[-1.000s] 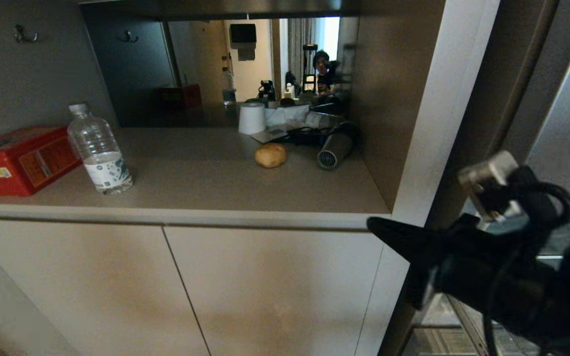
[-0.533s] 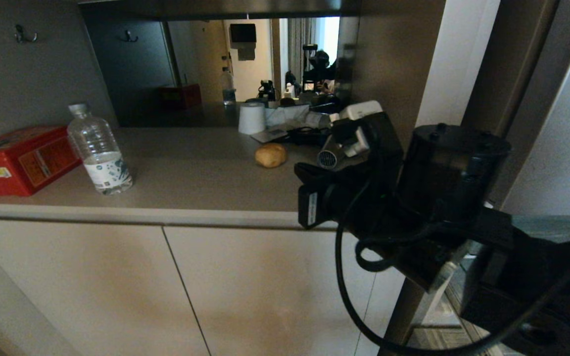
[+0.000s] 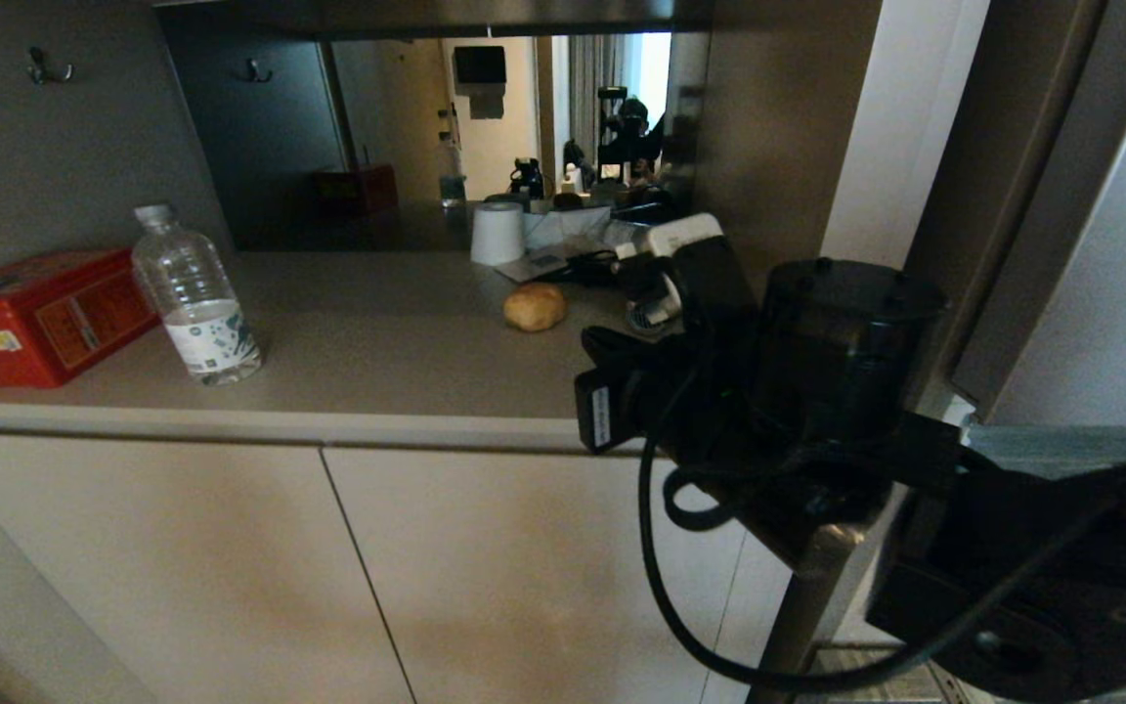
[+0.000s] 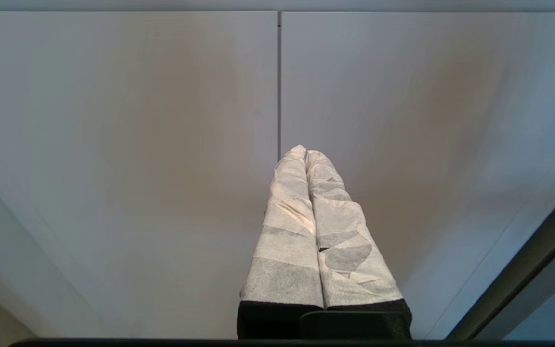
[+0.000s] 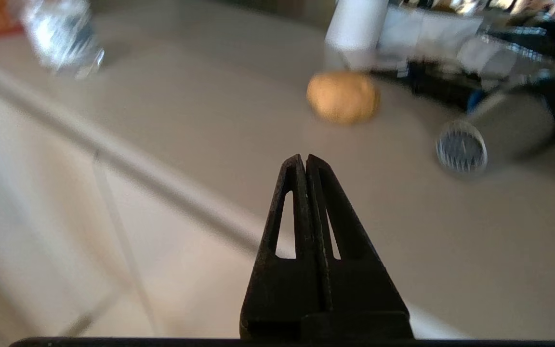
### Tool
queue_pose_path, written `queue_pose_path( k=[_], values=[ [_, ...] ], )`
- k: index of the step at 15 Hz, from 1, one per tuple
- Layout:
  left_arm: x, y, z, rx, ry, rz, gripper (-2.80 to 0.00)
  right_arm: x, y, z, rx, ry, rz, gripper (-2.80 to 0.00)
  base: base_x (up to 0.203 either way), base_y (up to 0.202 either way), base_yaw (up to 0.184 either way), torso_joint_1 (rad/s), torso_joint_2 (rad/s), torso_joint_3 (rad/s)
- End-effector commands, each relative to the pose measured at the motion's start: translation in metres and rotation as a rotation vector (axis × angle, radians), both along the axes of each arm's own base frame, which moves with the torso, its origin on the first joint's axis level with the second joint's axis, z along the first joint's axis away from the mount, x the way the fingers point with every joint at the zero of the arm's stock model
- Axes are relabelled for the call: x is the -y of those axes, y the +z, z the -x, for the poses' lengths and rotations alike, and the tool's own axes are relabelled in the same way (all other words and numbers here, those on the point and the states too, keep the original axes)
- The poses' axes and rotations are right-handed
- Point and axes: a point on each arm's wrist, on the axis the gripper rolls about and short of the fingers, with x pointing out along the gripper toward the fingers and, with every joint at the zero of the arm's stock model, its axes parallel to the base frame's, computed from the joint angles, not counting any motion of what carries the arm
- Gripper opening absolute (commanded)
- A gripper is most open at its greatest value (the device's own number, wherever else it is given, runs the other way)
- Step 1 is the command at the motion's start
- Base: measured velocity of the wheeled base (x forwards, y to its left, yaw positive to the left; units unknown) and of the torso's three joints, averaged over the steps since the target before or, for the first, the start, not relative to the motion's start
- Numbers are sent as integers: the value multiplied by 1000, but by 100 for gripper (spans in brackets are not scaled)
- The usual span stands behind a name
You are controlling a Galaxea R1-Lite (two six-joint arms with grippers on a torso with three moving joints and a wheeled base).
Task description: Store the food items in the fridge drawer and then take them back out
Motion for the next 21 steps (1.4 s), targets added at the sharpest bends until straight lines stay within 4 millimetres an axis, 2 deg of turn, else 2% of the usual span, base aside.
queue_pose_path(
  k=[1,4,8,10,13,18,21],
  values=[
    [0,-2,0,-6,0,1,-280,31,19,29,27,8,-34,-280,0,0,0,0,0,0],
    [0,-2,0,-6,0,1,-280,86,22,76,36,24,-51,-280,0,0,0,0,0,0],
    [0,-2,0,-6,0,1,-280,156,-3,131,45,32,-62,-280,0,0,0,0,0,0],
    [0,-2,0,-6,0,1,-280,180,-21,149,43,32,-61,-280,0,0,0,0,0,0],
    [0,-2,0,-6,0,1,-280,190,-36,157,26,38,-44,-280,0,0,0,0,0,0],
    [0,-2,0,-6,0,1,-280,195,-32,160,51,36,-61,-280,0,0,0,0,0,0],
    [0,-2,0,-6,0,1,-280,197,-32,162,58,33,-67,-280,0,0,0,139,-298,-160]
  ],
)
